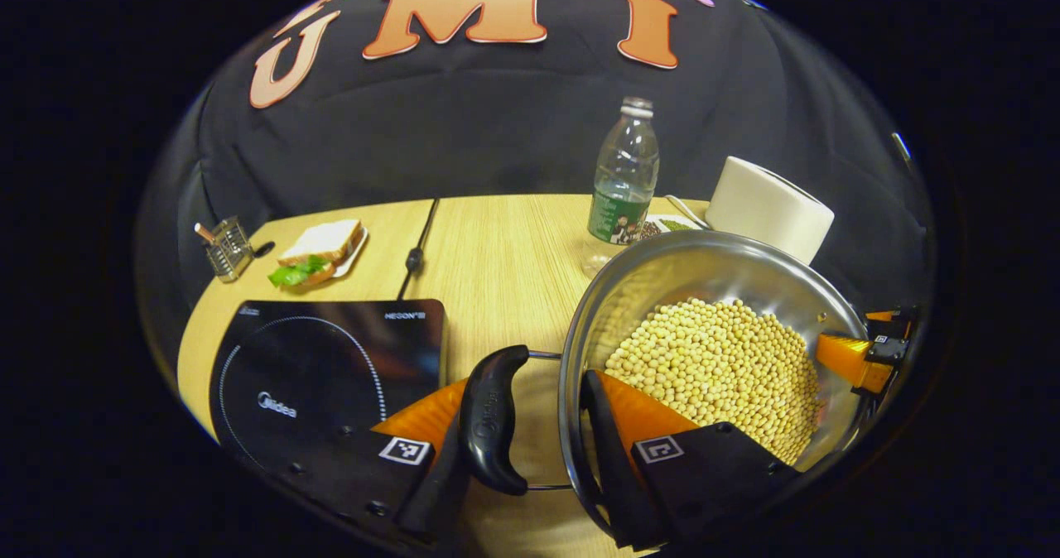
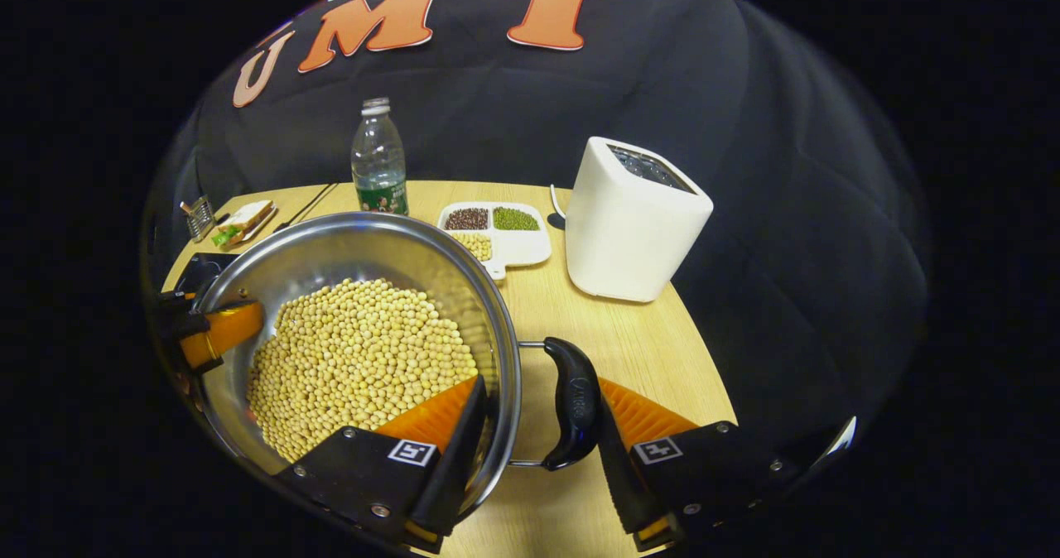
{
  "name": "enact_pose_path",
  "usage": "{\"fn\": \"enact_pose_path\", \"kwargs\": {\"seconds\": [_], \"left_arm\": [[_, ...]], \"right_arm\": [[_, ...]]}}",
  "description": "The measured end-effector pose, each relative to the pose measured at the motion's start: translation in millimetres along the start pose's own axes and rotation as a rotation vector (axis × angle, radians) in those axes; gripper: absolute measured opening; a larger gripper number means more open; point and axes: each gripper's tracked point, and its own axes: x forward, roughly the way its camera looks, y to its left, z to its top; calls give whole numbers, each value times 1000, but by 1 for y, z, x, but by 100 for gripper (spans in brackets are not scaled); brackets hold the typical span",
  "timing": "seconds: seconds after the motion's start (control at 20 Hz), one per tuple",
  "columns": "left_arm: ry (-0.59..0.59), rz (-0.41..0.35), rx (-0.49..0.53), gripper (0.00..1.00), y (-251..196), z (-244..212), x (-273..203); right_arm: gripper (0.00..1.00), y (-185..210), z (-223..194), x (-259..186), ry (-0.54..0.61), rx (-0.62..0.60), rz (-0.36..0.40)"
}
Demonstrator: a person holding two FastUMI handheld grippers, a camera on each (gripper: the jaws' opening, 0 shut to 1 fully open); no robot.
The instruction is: First push the handle of the pot to place it horizontally, then grasp the pot with both hands and set it on the induction cooktop.
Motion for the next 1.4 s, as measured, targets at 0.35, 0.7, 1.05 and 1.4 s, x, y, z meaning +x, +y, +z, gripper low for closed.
{"fn": "enact_pose_path", "kwargs": {"seconds": [0.35, 0.7, 1.05, 1.4], "left_arm": [[-81, 56, -5, 75, 54, 21, -56], [-118, 123, -68, 72, 123, 26, -100], [-152, 190, -91, 75, 186, 28, -134], [-141, 240, -117, 75, 239, 20, -137]], "right_arm": [[72, 46, 24, -42, -74, -18, 47], [67, 108, 46, -85, -128, -48, 111], [68, 168, 59, -103, -150, -62, 165], [67, 220, 65, -101, -145, -89, 209]]}}
